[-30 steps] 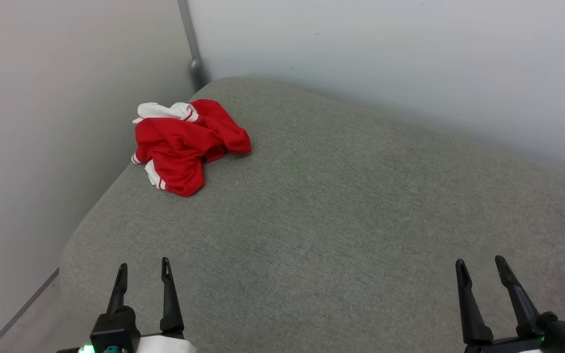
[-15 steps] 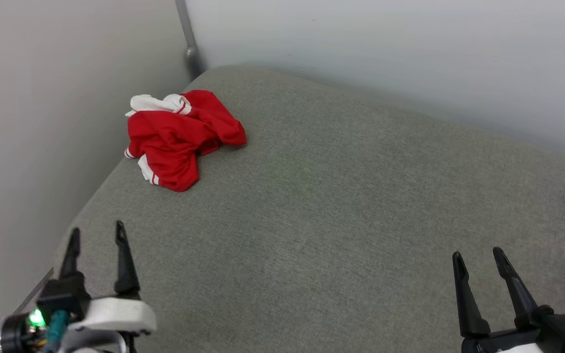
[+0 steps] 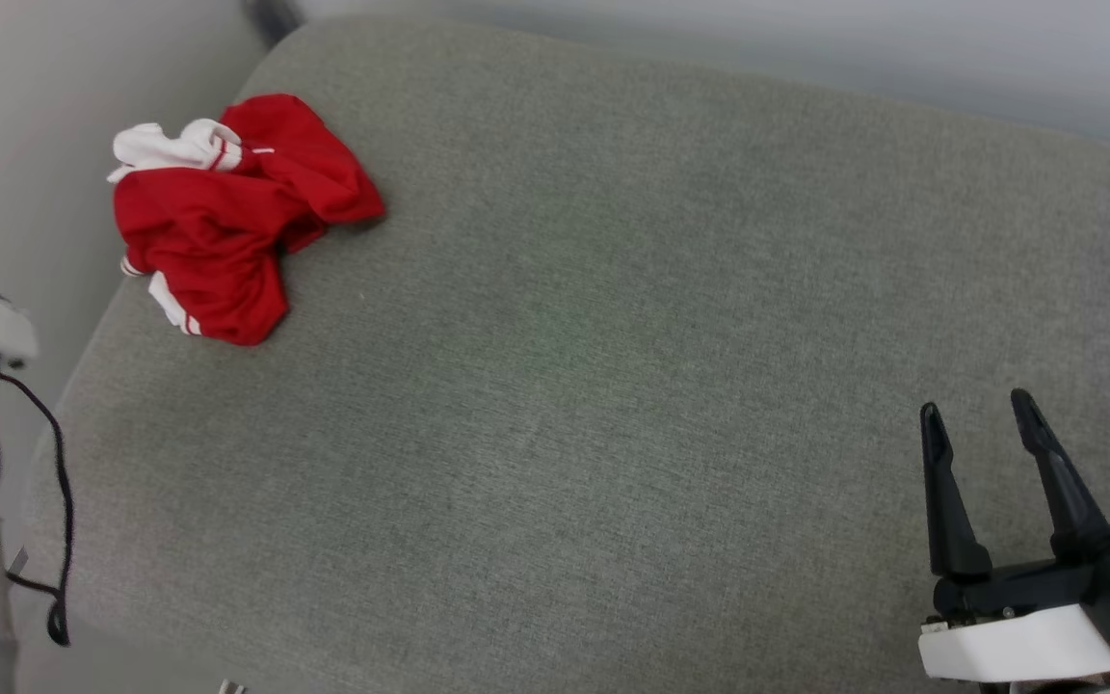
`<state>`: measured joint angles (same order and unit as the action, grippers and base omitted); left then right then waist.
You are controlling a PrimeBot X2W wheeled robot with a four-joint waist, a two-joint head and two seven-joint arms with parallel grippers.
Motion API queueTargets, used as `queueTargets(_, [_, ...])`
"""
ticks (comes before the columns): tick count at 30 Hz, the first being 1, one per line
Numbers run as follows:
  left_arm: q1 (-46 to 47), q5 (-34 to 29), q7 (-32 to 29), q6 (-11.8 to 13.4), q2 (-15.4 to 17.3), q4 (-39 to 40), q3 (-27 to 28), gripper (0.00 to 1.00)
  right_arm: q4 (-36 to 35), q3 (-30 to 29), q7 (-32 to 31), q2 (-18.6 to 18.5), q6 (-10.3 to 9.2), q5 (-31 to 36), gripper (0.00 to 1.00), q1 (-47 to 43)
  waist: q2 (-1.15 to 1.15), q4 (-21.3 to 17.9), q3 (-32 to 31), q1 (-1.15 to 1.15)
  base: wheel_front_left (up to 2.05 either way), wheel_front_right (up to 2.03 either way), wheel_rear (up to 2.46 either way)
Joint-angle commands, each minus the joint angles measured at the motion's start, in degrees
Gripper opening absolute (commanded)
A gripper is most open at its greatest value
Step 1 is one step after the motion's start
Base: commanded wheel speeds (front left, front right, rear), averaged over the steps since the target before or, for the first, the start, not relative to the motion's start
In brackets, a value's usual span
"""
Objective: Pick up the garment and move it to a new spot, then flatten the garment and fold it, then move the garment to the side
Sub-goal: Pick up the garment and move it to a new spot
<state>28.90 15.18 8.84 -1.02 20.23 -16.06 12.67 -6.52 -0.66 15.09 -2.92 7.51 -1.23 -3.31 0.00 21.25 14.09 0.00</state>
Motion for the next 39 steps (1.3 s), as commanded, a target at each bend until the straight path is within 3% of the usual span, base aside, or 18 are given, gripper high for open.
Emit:
queueTargets(1, [3.2, 1.0, -1.84, -0.99, 1.77, -1.32, 0.44, 1.0, -0.8, -0.12, 0.12, 0.08, -0.04, 0.69, 1.0, 1.51, 0.0, -2.27, 4.97, 0.0, 0.0, 0.0, 0.0])
queueTargets(9, [18.23, 6.4, -17.99, -5.14, 10.49, -10.19, -1.75, 1.0, -4.6, -0.72, 0.12, 0.06, -0.04, 3.74, 1.0, 5.69, 0.0, -3.74, 13.79, 0.0, 0.0, 0.0, 0.0])
queueTargets(12, [22.94, 9.44, -24.69, -5.98, 12.07, -13.26, -3.18, 1.0, -6.21, -1.17, 0.11, 0.05, -0.04, 4.74, 1.0, 6.85, 0.0, -3.92, 16.63, 0.0, 0.0, 0.0, 0.0])
queueTargets(23, [28.28, 22.53, -48.58, -6.3, 19.54, -18.54, -13.48, 1.0, -12.04, -0.63, 0.12, 0.07, -0.04, 6.82, 1.0, 9.9, 0.0, -6.19, 25.2, 0.0, 0.0, 0.0, 0.0])
queueTargets(28, [27.05, 27.39, -54.6, -6.31, 21.12, -19.99, -16.17, 1.0, -13.76, -0.33, 0.11, 0.05, -0.04, 8.0, 1.0, 10.9, 0.0, -7.28, 28.23, 0.0, 0.0, 0.0, 0.0])
queueTargets(36, [25.7, 30.29, -57.04, -6.36, 18.94, -23.1, -21.48, 1.0, -15.21, -0.85, 0.05, 0.02, -0.05, 9.09, 1.0, 11.25, 0.0, -7.49, 29.94, 0.0, 0.0, 0.0, 0.0])
queueTargets(37, [25.74, 30.38, -56.97, -6.36, 18.83, -23.37, -22.23, 0.49, -15.16, -0.98, 0.04, 0.02, -0.05, 9.15, 1.0, 11.21, 0.0, -7.42, 29.84, 0.0, 0.0, 0.0, 0.0])
queueTargets(38, [25.86, 30.48, -56.83, -6.36, 18.92, -23.54, -22.76, 0.09, -15.06, -1.07, 0.05, 0.02, -0.05, 9.14, 1.0, 11.11, 0.0, -7.35, 29.65, 0.0, 0.0, 0.0, 0.0])
queueTargets(39, [26.01, 30.66, -56.65, -6.36, 19.18, -23.64, -23.24, 0.0, -14.92, -1.13, 0.05, 0.02, -0.05, 9.07, 1.0, 11.02, 0.0, -7.34, 29.37, 0.0, 0.0, 0.0, 0.0])
